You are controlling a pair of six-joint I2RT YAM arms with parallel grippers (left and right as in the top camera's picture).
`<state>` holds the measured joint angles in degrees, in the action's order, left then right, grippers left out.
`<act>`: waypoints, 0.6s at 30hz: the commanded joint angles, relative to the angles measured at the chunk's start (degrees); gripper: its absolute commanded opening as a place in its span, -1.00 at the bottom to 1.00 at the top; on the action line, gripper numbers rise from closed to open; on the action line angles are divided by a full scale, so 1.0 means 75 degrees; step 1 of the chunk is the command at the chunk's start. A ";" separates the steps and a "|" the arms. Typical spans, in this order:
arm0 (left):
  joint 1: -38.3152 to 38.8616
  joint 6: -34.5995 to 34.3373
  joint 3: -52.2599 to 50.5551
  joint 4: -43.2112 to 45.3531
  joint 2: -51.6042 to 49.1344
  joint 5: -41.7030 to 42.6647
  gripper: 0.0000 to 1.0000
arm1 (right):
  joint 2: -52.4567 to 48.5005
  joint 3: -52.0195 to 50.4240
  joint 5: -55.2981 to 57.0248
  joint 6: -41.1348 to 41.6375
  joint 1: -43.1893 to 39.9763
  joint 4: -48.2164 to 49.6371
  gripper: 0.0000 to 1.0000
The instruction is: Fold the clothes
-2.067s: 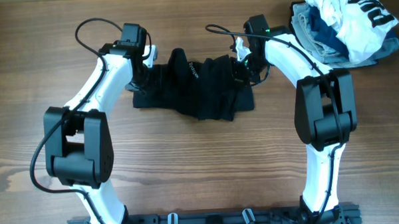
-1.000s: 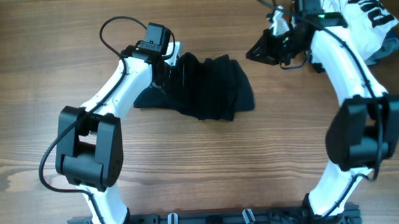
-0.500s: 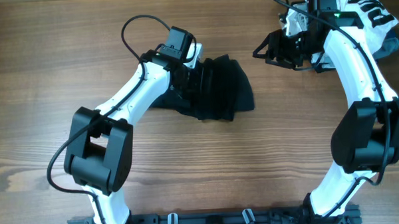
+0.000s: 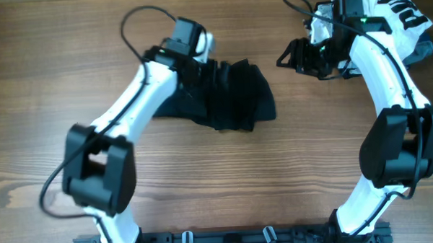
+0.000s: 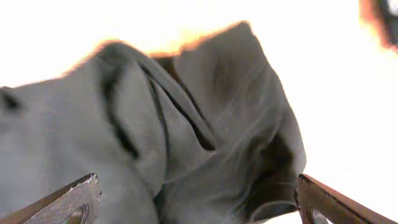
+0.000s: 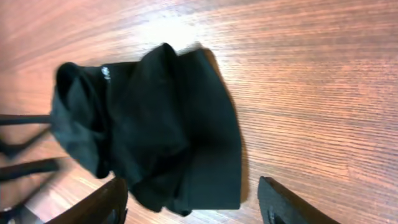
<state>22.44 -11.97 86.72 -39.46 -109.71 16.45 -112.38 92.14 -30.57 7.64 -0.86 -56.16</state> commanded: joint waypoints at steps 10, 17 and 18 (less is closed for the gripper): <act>-0.2387 -0.0064 0.0326 -0.0437 0.1830 0.0117 1.00 | -0.0402 -0.1629 -0.0321 -0.0017 0.0405 0.1431 0.47; -0.3165 -0.0006 0.0323 -0.1096 0.1807 -0.0067 1.00 | -0.0848 -0.1644 -0.0187 0.0178 0.0603 0.1568 0.52; -0.3197 -0.0006 0.0323 -0.1180 0.1807 -0.0201 1.00 | -0.0906 -0.1647 -0.0184 0.0178 0.0624 0.1565 0.52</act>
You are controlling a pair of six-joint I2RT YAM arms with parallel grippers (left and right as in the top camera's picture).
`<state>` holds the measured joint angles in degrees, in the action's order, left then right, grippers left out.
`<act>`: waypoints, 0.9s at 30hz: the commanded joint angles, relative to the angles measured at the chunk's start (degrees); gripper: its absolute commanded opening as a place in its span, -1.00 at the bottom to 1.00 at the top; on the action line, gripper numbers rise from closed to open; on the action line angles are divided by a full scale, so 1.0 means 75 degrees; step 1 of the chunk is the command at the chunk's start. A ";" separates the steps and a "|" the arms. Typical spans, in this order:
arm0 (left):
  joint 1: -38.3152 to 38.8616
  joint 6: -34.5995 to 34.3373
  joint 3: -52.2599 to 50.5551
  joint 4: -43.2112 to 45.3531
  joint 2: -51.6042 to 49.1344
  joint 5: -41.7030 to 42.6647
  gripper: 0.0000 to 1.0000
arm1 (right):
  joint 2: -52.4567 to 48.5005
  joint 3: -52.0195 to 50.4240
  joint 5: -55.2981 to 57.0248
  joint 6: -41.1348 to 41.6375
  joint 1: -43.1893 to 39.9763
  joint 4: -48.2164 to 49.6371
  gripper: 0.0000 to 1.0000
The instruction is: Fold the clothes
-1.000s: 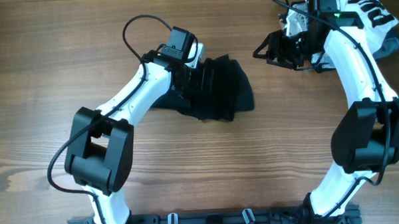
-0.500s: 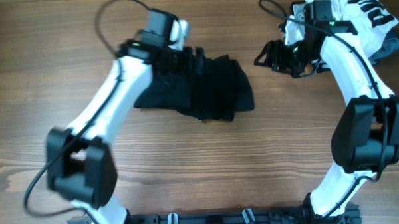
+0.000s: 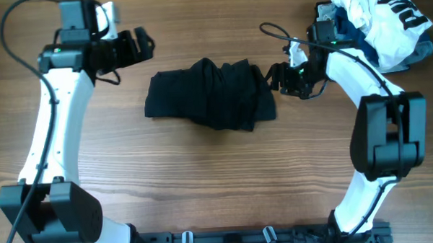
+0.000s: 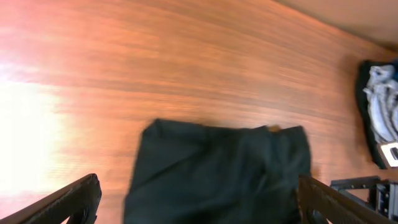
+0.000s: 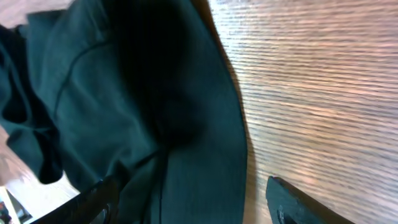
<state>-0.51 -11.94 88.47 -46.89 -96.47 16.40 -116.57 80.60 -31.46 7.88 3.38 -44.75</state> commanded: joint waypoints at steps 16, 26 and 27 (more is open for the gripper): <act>-0.0125 -0.0015 0.0090 -0.0574 0.0009 -0.0659 1.00 | -0.0545 -0.1326 -0.0644 0.0504 0.0487 0.1023 0.47; -0.0111 -0.0015 0.0090 -0.0711 0.0009 -0.0659 1.00 | -0.0510 -0.1445 -0.0624 0.1177 0.0370 0.1690 -0.91; -0.0111 -0.0015 0.0090 -0.0708 0.0009 -0.0659 1.00 | -0.0472 -0.1434 -0.0624 0.1172 0.0242 0.1679 -0.91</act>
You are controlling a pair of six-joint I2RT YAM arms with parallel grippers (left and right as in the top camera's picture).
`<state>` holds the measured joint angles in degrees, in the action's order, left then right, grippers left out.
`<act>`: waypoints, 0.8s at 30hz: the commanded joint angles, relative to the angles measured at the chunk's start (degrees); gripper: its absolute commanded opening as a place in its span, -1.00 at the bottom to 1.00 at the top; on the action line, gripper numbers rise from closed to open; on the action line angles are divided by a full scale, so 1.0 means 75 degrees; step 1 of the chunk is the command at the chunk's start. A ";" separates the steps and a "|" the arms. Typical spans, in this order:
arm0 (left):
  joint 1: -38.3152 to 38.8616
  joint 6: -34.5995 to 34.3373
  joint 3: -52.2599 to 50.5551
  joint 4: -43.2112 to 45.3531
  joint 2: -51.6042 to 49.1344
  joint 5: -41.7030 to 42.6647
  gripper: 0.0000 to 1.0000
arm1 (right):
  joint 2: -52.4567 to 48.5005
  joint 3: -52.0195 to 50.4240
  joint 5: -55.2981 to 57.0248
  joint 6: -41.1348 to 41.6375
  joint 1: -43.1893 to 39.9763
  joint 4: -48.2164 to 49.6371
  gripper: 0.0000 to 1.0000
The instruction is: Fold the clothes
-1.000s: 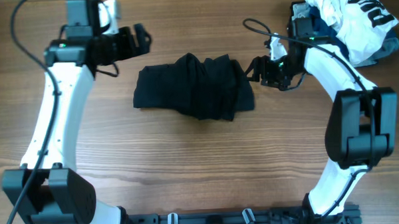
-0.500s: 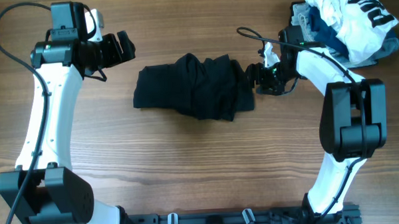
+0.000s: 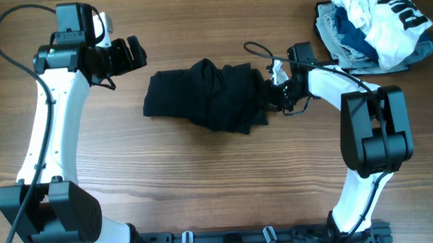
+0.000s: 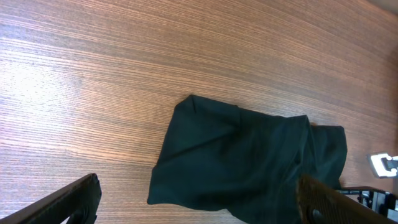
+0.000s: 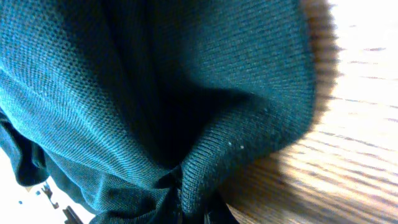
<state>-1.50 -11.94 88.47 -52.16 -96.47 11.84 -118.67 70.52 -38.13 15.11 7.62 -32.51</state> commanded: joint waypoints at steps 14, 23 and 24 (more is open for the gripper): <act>0.0020 -0.0012 0.0090 0.0000 0.0009 -0.0052 1.00 | 0.2055 0.0743 -0.0070 -0.1976 -0.2157 -0.2250 -0.92; 0.0017 -0.0012 0.0090 0.0117 0.0006 -0.0402 1.00 | 0.3022 0.1649 -0.0108 -0.1486 -0.0504 -0.2358 -0.92; 0.0017 -0.0012 0.0090 0.0152 0.0003 -0.0402 1.00 | 0.2996 0.1667 0.0009 -0.1373 -0.0184 -0.2206 -0.91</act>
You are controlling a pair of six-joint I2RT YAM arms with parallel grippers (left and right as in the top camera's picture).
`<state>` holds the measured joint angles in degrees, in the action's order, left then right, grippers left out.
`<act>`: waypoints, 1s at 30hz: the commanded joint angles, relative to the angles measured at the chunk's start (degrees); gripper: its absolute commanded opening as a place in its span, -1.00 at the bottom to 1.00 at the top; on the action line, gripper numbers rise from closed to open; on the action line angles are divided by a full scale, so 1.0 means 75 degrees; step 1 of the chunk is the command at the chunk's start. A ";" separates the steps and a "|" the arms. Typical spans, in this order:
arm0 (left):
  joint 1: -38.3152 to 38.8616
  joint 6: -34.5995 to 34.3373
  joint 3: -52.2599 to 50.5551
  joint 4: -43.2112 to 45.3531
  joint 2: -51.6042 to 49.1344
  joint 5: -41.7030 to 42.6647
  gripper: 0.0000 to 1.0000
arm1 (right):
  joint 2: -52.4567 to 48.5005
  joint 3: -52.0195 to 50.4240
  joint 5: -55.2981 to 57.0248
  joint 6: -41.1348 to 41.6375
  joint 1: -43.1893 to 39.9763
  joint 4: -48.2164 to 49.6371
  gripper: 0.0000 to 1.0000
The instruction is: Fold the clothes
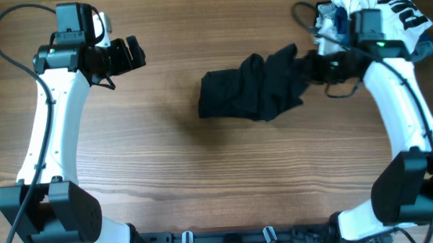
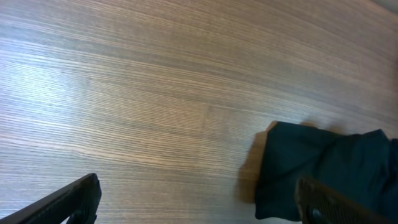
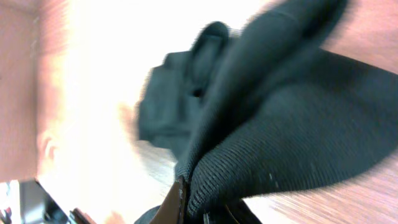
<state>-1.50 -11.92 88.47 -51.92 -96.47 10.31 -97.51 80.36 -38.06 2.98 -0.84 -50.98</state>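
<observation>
A crumpled black garment point(image 1: 255, 88) lies on the wooden table right of centre; its left edge shows in the left wrist view point(image 2: 323, 168). My right gripper point(image 1: 310, 66) is shut on the garment's right end, the fold of black cloth point(image 3: 267, 143) pinched between its jaws and lifted. My left gripper point(image 1: 136, 53) stands open at the far left, well apart from the garment, with only bare wood point(image 2: 155, 124) between its fingers.
A heap of white, blue and grey clothes point(image 1: 379, 18) lies at the table's back right corner, just behind my right arm. A rail point(image 1: 228, 240) runs along the front edge.
My right gripper, shut on the black garment's right end, has moved right and up toward the clothes heap. The garment has shifted right with it. The left arm has not moved.
My left gripper was over the garment while the right one stood open near the heap. Then the left was at the far left, open, and the right was beside the garment's right edge. The right was then in the cloth, and now holds it further right.
</observation>
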 commanded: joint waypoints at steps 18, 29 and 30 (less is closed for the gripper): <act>0.0017 -0.0017 0.0090 0.0227 -0.0676 -0.0189 1.00 | -0.2165 0.0358 0.1585 0.0790 0.3564 0.1859 0.83; 0.0017 -0.0015 0.0090 0.0259 -0.0734 -0.0189 1.00 | -0.2011 0.2104 0.1501 0.0635 0.3418 0.1230 0.98; 0.0017 -0.0015 0.0090 0.0256 -0.0734 -0.0192 1.00 | -0.2011 0.2267 0.1638 0.0673 0.3372 0.1058 0.97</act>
<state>-1.48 -11.94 88.47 -50.13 -101.38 9.21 -113.73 91.64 -26.94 8.71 25.65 -40.69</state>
